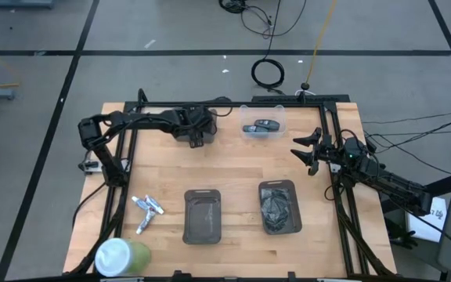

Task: Pick & Place Travel size toiletries
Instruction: Put the bottom white toothpaste into the bottom left black bin

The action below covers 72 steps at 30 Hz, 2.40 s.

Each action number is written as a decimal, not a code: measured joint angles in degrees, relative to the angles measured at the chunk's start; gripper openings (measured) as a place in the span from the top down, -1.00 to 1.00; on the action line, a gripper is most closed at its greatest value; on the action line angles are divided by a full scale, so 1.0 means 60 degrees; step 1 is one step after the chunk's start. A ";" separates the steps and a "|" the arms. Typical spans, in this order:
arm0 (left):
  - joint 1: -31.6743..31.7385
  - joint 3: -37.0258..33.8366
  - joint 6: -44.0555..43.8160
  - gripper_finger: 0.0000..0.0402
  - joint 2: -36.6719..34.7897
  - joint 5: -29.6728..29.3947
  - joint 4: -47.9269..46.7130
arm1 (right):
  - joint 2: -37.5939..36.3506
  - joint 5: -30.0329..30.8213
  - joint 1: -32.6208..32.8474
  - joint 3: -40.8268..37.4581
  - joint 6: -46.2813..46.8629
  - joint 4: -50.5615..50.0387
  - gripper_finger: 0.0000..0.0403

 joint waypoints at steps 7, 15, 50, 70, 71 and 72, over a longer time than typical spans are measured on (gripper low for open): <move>-0.0524 0.0000 -0.1665 -0.33 -0.1704 -0.0312 -0.1324 | -0.0004 0.0000 -0.0001 0.0000 0.0002 -0.0003 -0.09; -0.1804 0.0007 -0.7930 -0.33 -0.4347 0.2039 -0.5502 | -0.0004 0.0000 0.0000 0.0002 0.0002 -0.0004 -0.08; -0.9622 -0.1468 -2.3369 -0.33 -0.2163 0.6733 -0.6113 | -0.0004 0.0000 0.0000 0.0000 0.0002 -0.0003 -0.08; -1.0444 -0.1955 -2.3913 -0.33 -0.0893 0.6775 -0.5373 | -0.0004 0.0000 -0.0001 0.0000 0.0000 0.0000 -0.08; -1.0476 -0.2166 -2.4008 -0.33 -0.0896 0.6769 -0.4951 | -0.0004 0.0000 0.0000 0.0001 0.0000 0.0000 -0.08; -1.0524 -0.2396 -2.4073 -0.33 -0.0896 0.6781 -0.4474 | -0.0004 0.0000 -0.0001 0.0001 0.0002 -0.0001 -0.08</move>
